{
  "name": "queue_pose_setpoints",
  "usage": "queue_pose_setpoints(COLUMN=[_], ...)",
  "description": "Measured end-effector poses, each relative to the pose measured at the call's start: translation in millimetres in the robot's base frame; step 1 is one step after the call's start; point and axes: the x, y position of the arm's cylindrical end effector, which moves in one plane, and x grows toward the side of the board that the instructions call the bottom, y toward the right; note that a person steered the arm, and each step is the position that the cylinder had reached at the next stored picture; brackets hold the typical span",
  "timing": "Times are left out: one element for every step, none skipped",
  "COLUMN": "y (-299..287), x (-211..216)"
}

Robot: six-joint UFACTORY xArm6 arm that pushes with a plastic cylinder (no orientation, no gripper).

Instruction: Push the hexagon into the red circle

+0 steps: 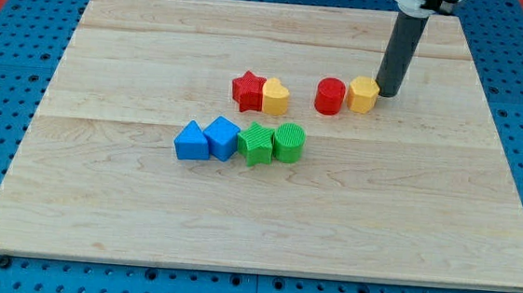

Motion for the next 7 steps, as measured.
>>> queue_pose_setpoints(y=[0,0,-1,-5,-13,-22,-34], x=[10,12,12,12,13,15,18])
